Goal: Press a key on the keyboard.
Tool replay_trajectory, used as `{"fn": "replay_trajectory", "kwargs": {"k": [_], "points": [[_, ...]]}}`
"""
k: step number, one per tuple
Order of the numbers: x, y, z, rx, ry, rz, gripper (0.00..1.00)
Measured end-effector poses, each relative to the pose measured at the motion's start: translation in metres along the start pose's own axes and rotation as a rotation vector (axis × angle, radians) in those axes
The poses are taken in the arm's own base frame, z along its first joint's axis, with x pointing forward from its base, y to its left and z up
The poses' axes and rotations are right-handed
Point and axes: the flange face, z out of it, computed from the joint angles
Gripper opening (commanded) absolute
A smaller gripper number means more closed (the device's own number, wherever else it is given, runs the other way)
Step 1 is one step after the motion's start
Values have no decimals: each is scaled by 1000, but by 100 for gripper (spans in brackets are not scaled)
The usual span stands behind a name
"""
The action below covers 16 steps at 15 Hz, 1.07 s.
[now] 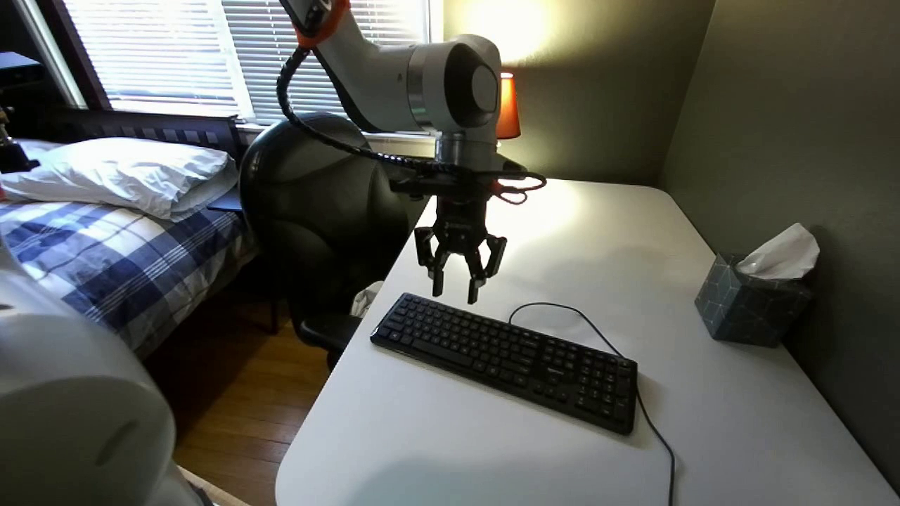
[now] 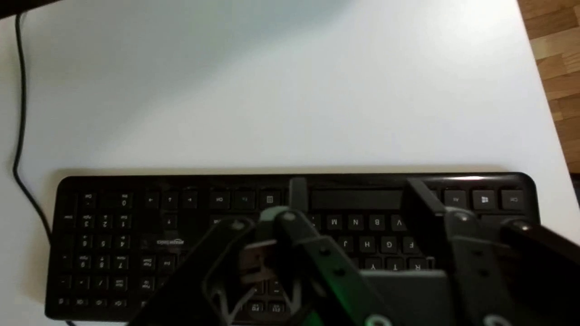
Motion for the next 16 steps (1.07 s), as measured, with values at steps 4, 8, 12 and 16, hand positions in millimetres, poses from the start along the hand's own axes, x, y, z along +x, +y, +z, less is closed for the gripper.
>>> {"fn": "replay_trajectory", "kwargs": {"k": [4, 8, 12, 16], "points": [[12, -2, 25, 6, -55, -48, 1], [22, -1, 43, 15, -92, -86, 0], [30, 1, 57, 22, -118, -104, 0], [36, 4, 64, 32, -130, -117, 0]]}}
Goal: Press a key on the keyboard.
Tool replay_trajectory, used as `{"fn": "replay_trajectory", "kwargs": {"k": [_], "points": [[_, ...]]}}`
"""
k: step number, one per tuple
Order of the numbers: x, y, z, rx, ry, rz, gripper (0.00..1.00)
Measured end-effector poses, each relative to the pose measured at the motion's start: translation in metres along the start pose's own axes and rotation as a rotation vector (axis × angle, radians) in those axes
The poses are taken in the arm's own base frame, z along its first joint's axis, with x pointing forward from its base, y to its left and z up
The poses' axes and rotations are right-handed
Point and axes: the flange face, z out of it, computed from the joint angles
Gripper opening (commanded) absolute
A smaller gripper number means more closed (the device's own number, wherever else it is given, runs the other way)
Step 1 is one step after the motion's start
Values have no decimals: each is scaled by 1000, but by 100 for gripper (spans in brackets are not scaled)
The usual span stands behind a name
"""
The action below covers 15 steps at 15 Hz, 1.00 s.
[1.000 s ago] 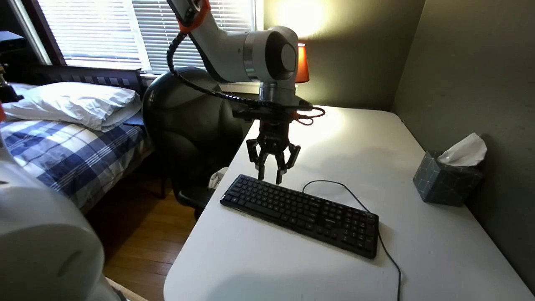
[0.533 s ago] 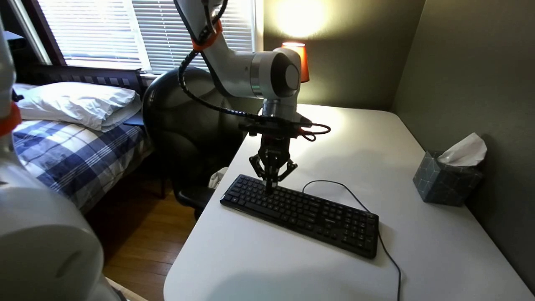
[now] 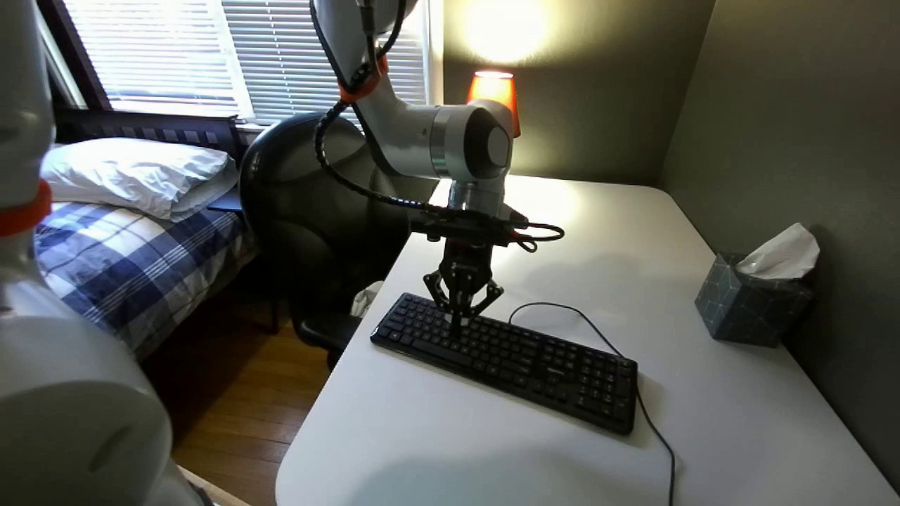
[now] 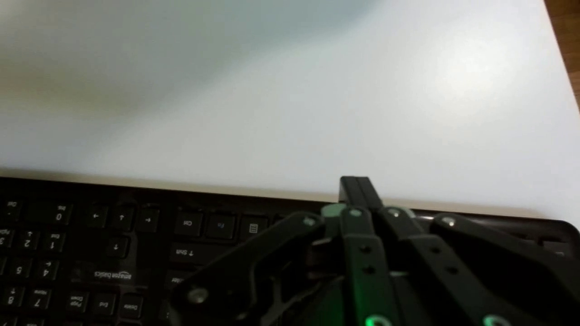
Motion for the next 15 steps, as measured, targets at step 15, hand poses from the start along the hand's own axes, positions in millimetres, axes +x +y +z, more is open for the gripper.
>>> {"fn": "replay_trajectory", "kwargs": {"k": [15], "points": [[29, 9, 16, 27, -22, -26, 0]]}}
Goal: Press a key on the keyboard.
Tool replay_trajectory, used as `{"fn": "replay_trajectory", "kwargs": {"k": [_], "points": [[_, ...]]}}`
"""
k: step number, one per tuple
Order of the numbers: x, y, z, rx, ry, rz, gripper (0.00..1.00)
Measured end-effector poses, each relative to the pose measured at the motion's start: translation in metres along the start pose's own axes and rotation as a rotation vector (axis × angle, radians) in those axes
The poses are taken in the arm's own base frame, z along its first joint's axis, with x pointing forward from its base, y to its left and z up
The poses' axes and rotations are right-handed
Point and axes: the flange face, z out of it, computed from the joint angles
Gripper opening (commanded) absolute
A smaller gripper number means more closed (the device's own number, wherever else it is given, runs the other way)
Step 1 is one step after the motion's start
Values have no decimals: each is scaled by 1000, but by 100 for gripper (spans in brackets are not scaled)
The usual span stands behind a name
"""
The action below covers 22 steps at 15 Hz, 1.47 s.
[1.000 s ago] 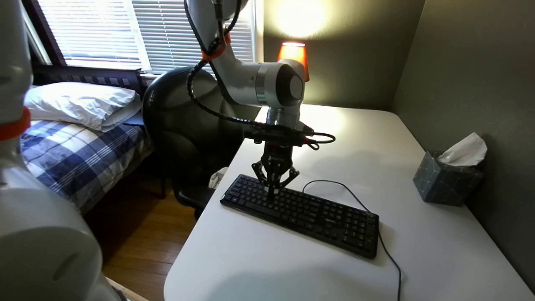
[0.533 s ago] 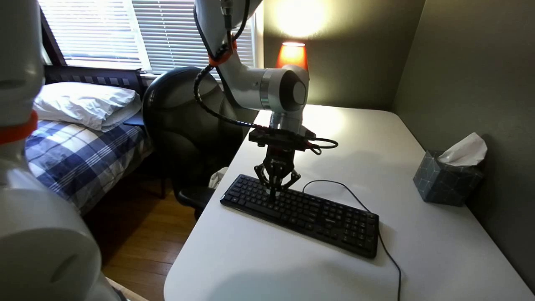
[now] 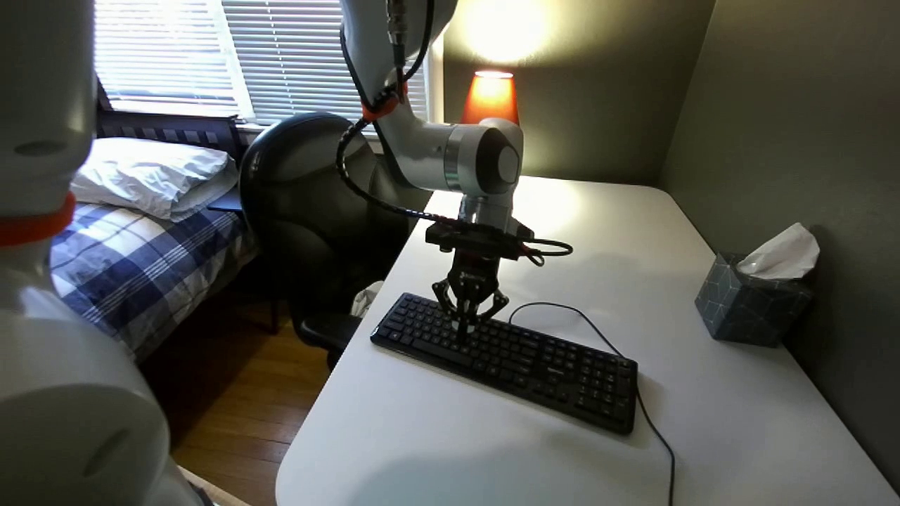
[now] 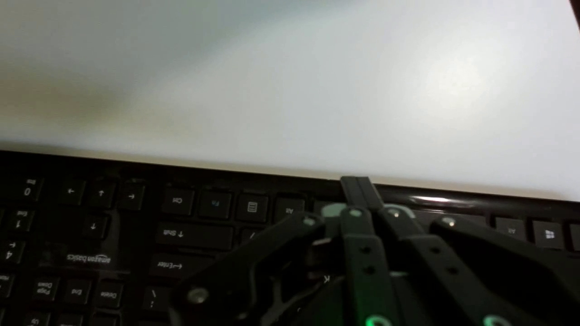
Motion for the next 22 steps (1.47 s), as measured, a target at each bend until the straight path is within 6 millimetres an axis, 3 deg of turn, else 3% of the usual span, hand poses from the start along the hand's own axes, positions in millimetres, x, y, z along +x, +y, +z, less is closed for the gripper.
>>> {"fn": "replay_trajectory", "kwargs": {"k": [22], "points": [[30, 3, 10, 16, -7, -42, 0]]}}
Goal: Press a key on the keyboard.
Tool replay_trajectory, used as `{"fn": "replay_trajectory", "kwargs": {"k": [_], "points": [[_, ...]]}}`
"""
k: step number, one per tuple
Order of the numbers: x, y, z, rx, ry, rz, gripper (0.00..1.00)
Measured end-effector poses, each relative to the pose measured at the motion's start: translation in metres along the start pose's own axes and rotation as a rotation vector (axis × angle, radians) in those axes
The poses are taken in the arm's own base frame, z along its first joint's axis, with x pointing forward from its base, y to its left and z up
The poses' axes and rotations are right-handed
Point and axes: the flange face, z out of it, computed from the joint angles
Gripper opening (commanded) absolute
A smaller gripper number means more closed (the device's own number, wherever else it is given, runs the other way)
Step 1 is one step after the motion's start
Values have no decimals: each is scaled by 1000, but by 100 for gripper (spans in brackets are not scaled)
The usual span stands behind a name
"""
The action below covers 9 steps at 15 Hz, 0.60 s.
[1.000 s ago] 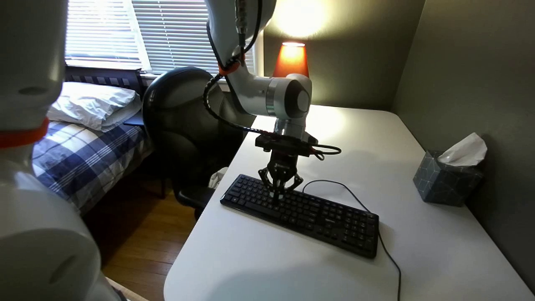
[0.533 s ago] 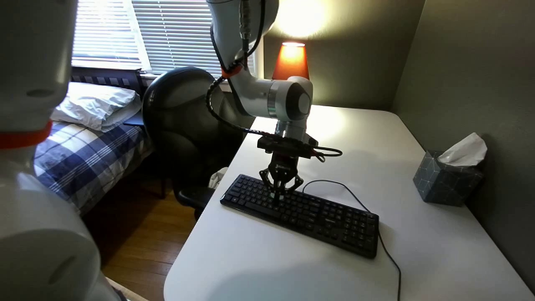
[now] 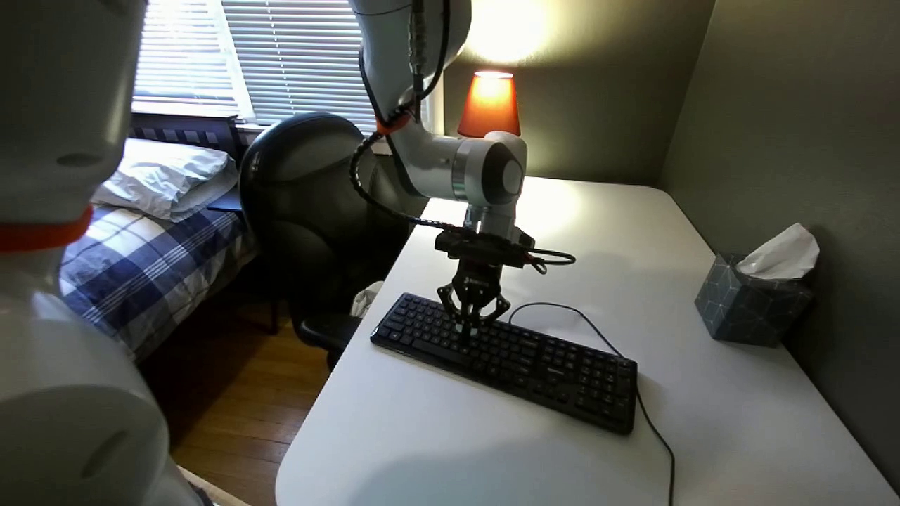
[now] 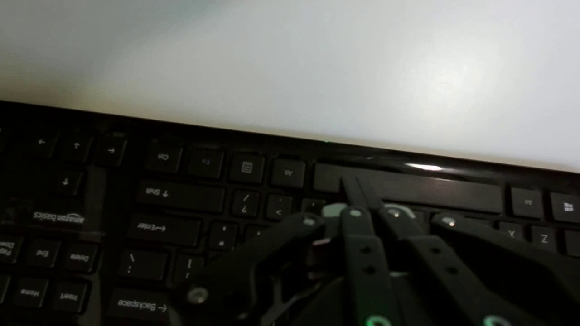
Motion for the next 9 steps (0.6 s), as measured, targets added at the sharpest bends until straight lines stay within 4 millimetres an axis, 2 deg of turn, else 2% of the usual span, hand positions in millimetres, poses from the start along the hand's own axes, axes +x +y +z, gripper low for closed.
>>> {"fn": "replay_trajectory", "kwargs": {"k": [9], "points": [[9, 1, 7, 1, -9, -1, 0]]}}
